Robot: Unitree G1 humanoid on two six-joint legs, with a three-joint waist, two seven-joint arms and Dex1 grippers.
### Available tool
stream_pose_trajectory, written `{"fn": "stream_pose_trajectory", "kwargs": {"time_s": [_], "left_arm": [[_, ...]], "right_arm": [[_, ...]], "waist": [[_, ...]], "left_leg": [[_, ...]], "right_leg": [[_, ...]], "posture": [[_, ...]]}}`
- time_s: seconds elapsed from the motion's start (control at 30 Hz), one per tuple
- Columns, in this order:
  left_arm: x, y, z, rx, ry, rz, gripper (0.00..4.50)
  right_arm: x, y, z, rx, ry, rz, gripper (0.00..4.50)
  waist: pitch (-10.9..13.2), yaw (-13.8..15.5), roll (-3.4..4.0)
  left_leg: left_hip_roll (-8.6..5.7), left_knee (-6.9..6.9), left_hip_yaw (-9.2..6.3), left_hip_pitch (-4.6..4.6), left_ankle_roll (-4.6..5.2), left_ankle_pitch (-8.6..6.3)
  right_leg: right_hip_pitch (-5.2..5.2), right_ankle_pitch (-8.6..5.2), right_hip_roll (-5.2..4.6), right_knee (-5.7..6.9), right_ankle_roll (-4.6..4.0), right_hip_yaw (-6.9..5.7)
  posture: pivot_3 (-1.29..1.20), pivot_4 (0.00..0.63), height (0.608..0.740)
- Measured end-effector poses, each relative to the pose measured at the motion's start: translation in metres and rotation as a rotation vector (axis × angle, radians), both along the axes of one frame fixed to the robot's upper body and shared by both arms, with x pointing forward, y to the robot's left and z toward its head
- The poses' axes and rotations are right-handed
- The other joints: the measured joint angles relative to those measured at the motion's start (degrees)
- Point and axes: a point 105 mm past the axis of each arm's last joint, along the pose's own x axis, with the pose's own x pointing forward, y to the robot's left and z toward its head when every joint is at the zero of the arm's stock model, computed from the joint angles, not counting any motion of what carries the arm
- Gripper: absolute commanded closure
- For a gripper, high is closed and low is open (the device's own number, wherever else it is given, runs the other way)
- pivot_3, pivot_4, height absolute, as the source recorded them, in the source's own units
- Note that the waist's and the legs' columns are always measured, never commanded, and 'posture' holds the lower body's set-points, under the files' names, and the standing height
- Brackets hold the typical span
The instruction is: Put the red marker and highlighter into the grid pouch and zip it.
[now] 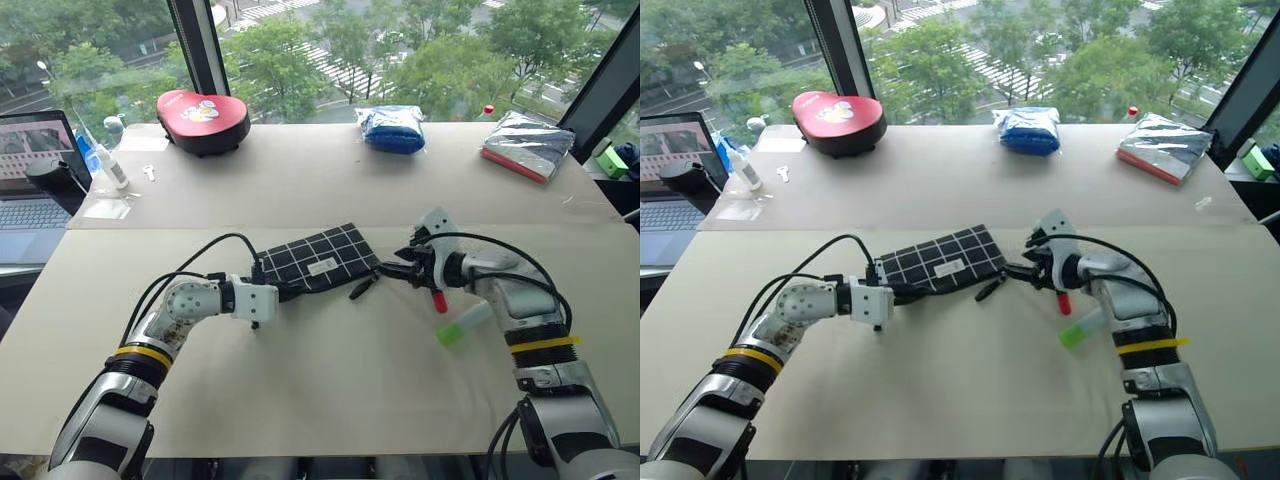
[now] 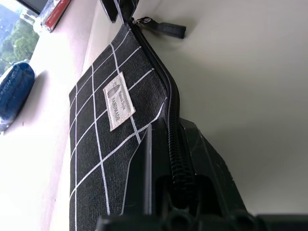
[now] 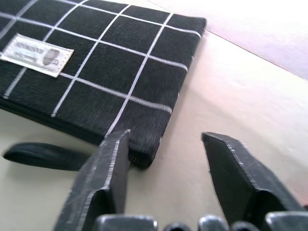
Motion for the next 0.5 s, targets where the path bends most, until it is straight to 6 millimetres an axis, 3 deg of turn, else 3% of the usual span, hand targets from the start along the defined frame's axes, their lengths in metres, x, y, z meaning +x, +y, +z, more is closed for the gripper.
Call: {"fn": "stream_pose_trajectory", "kwargs": {"time_s": [0.13, 0.23, 0.37, 0.43, 0.5], "left_arm": [[0.006, -0.007, 0.012, -0.157, 0.1, 0.067, 4.5], [0.009, -0.013, 0.027, -0.249, 0.123, 0.092, 4.5], [0.007, -0.024, 0.034, -0.317, 0.169, 0.093, 4.5], [0.007, -0.025, 0.036, -0.32, 0.171, 0.096, 4.5], [0.008, -0.023, 0.036, -0.322, 0.18, 0.108, 4.5]], "right_arm": [[-0.012, -0.017, 0.027, 0.011, -0.06, -0.021, 0.99], [-0.016, -0.015, 0.006, -0.035, -0.005, -0.045, 0.99], [-0.006, -0.003, -0.031, -0.087, 0.083, -0.126, 0.99], [0.0, 0.001, -0.039, -0.096, 0.097, -0.165, 0.99], [0.009, 0.007, -0.031, -0.098, 0.07, -0.187, 0.99]], "waist": [[0.02, -0.11, -0.04], [0.02, -0.36, -0.04], [0.02, -0.69, -0.06], [0.03, -0.68, -0.05], [0.02, -0.72, -0.05]], "left_leg": [[0.01, 0.1, -0.01, -0.14, 0.03, -0.03], [0.03, 0.1, 0.0, -0.12, 0.03, -0.03], [0.02, 0.1, 0.03, -0.11, -0.04, 0.02], [0.01, 0.11, 0.03, -0.12, -0.05, 0.03], [0.01, 0.11, 0.04, -0.11, -0.05, 0.03]], "right_leg": [[-0.02, 0.0, 0.02, -0.01, 0.0, -0.04], [-0.03, 0.0, 0.01, -0.02, 0.0, 0.02], [-0.04, 0.0, 0.02, 0.02, -0.01, 0.07], [-0.08, 0.01, 0.02, 0.03, -0.01, 0.1], [-0.08, 0.01, 0.03, 0.03, -0.02, 0.11]], "posture": [[0.0, 0.15, 0.74], [0.0, 0.15, 0.74], [0.0, 0.15, 0.74], [0.0, 0.15, 0.74], [0.0, 0.15, 0.74]]}}
